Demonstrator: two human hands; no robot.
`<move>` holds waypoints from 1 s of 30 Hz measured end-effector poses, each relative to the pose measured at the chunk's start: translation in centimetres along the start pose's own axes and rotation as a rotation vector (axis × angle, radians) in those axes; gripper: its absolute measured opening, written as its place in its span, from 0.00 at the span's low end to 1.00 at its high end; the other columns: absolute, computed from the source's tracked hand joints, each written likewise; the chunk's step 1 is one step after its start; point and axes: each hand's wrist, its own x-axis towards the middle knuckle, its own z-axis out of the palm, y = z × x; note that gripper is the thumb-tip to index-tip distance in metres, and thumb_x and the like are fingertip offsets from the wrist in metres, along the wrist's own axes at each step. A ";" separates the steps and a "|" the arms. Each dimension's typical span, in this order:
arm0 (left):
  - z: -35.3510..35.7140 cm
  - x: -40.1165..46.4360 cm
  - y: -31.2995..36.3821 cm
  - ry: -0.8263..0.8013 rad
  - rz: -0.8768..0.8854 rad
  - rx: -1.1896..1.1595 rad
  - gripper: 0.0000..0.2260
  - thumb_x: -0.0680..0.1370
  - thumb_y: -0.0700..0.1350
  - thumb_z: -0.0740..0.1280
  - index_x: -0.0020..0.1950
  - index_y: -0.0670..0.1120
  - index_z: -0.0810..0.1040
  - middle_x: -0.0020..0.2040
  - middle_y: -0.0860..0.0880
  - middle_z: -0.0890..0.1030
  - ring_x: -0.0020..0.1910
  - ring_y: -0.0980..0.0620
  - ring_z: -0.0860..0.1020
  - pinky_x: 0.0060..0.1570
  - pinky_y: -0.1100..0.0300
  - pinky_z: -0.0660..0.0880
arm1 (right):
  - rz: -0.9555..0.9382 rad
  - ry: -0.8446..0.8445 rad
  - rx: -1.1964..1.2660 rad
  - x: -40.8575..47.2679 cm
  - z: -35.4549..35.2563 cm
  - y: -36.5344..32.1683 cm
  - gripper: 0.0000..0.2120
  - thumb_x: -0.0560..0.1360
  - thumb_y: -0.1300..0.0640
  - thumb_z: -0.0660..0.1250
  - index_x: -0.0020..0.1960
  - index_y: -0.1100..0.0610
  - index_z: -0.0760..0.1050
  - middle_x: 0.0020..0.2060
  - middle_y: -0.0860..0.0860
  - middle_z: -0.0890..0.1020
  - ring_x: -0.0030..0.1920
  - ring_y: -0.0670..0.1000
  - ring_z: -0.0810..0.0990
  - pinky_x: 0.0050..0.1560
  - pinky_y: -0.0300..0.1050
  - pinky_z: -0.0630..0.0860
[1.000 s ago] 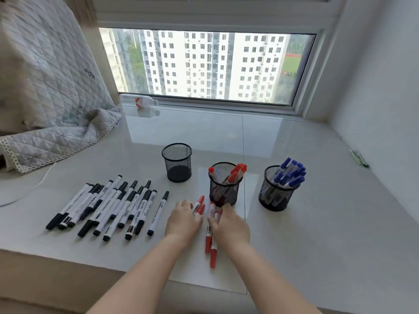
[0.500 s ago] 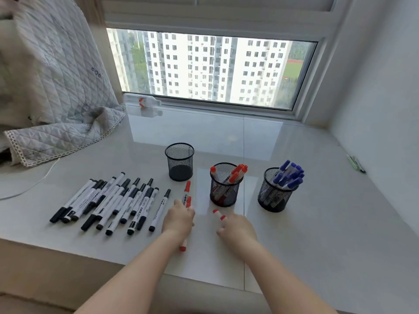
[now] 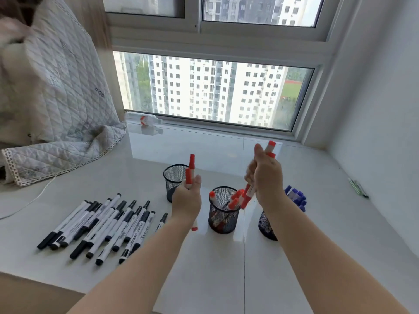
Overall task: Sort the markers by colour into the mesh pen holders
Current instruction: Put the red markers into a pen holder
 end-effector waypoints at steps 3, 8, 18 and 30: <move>0.6 0.8 1.2 -0.008 0.047 -0.132 0.17 0.78 0.55 0.59 0.33 0.48 0.67 0.28 0.50 0.69 0.29 0.51 0.68 0.35 0.57 0.66 | 0.004 0.100 0.138 2.2 1.0 0.4 0.17 0.79 0.53 0.59 0.32 0.54 0.68 0.23 0.47 0.71 0.26 0.46 0.71 0.36 0.42 0.70; 1.3 1.3 1.9 -0.003 0.133 -0.276 0.17 0.72 0.61 0.60 0.34 0.49 0.68 0.26 0.52 0.69 0.26 0.55 0.68 0.33 0.60 0.68 | 0.041 0.005 -0.209 4.2 1.1 4.2 0.18 0.79 0.48 0.56 0.35 0.55 0.73 0.37 0.50 0.77 0.42 0.49 0.74 0.42 0.43 0.68; 4.9 1.5 1.8 0.029 0.186 -0.365 0.19 0.73 0.61 0.58 0.35 0.47 0.74 0.30 0.53 0.79 0.31 0.60 0.78 0.39 0.60 0.72 | 0.328 -0.239 -0.753 4.7 -0.5 7.5 0.10 0.76 0.54 0.62 0.44 0.57 0.80 0.42 0.55 0.79 0.42 0.53 0.78 0.44 0.44 0.72; 7.0 1.4 -2.0 -0.141 -0.080 -0.235 0.11 0.77 0.57 0.62 0.45 0.51 0.78 0.35 0.45 0.80 0.28 0.70 0.75 0.26 0.79 0.66 | 0.228 -0.079 -0.548 3.3 -2.1 7.7 0.04 0.73 0.59 0.65 0.45 0.55 0.78 0.38 0.52 0.80 0.33 0.49 0.76 0.29 0.39 0.71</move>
